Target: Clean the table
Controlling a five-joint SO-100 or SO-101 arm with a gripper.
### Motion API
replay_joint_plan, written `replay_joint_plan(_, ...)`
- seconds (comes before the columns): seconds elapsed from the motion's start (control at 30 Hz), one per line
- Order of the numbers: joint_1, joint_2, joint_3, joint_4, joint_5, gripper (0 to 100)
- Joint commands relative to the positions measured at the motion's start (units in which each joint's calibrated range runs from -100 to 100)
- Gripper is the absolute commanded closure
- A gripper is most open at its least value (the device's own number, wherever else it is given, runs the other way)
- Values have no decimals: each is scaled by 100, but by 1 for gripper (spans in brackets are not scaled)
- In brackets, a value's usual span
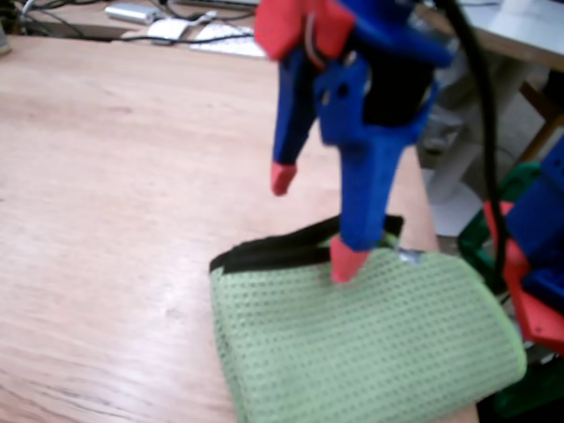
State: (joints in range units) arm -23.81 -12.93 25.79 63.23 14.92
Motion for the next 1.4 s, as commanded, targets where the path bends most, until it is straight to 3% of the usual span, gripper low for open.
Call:
replay_joint_plan(0.0,-157,555,-139,-59,-20,63)
replay_joint_plan(0.1,-174,1276,-262,-116,-20,63)
replay_joint_plan(0.33,-174,1970,-252,-1348,39,64)
replay_joint_plan(0.4,-174,1919,-177,-1348,39,74)
replay_joint_plan(0.5,-174,1902,-158,-1348,39,100)
replay_joint_plan(0.73,97,1970,286,-1233,34,99)
replay_joint_plan(0.77,452,1953,474,-1241,44,99)
replay_joint_plan(0.83,2043,1970,484,-1241,63,99)
replay_joint_plan(1.03,5241,2176,446,-1348,962,99)
replay_joint_plan(1.13,6747,2879,-394,-1348,1324,99)
replay_joint_plan(1.37,8202,5109,-3811,-1241,1455,99)
